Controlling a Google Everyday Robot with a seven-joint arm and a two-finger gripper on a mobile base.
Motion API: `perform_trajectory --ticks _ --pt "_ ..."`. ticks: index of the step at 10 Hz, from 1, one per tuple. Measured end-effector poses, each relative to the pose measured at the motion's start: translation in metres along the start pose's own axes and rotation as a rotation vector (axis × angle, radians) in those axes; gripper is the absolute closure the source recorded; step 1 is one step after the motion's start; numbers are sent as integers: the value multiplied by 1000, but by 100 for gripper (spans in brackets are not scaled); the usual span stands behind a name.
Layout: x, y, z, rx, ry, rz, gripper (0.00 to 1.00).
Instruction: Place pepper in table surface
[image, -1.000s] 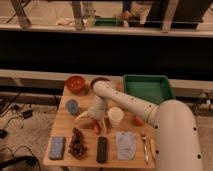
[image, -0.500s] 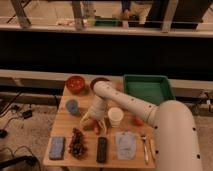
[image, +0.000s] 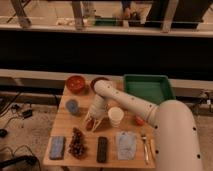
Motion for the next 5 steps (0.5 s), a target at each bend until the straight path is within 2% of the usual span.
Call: perform_trajectory --ticks 5 --pt "-7 -12 -6 30 34 -13 42"
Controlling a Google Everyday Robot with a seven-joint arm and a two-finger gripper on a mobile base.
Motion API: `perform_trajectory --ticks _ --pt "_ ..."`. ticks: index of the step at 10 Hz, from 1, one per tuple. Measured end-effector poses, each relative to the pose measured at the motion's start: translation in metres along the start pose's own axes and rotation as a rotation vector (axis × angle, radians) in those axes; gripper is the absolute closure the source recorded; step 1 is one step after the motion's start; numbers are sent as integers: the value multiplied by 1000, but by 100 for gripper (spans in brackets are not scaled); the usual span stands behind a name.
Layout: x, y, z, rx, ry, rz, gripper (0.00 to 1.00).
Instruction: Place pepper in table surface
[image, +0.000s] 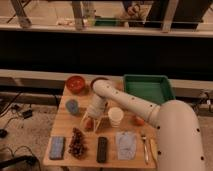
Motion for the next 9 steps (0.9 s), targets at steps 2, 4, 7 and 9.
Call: perform_trajectory --ticks 2,4,7,9 --pt "2 -1 0 0 4 -1 42" --pt "8 -4 3 -2 2 -6 42" --pt "17 -9 4 -17 -5 -14 47" --pt "25 -11 5 -23 7 -18 69"
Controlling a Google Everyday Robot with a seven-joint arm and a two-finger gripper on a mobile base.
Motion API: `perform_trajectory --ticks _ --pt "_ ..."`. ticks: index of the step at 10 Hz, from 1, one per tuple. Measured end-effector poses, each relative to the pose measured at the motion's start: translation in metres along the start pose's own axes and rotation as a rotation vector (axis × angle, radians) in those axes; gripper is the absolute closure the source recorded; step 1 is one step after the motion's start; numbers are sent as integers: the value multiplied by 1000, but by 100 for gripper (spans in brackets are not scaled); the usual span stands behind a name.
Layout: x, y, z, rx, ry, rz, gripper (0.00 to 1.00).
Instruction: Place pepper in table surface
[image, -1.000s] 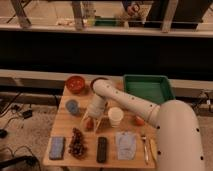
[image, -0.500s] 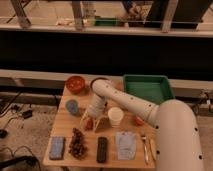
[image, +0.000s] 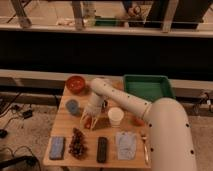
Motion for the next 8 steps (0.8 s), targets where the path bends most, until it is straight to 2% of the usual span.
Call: perform_trajectory --ticks 3,4,6,8 --pt "2 -2 0 1 9 -2 96" --pt "2 -3 -1 2 15 -1 100" --pt "-3 -6 -4 11 32 -3 100" --pt "-16 -11 -22 35 73 -11 100"
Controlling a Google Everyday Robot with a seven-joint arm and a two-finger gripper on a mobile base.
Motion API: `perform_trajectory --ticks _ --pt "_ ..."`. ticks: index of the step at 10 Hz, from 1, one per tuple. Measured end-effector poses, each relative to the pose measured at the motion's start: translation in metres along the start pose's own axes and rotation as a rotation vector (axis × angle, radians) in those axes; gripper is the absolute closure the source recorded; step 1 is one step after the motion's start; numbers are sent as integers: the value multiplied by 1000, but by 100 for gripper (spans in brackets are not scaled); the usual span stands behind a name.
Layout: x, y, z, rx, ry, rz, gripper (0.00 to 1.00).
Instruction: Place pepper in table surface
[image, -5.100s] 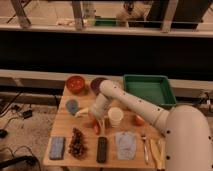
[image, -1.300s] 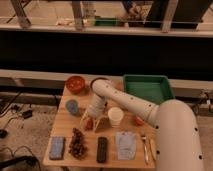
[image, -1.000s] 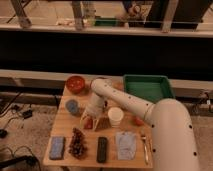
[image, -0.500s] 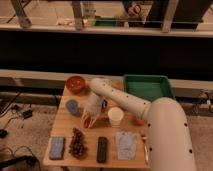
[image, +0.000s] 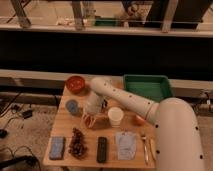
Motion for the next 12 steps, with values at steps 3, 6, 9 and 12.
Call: perform_trajectory --ticks 3,6,9,12 --pt "-9 -5 -14 26 29 -8 100" --pt "-19 -9 -36 55 69 -15 100" --pt "-21 -11 -42 65 84 -19 100" --pt "-20 -9 -38 77 82 -17 100"
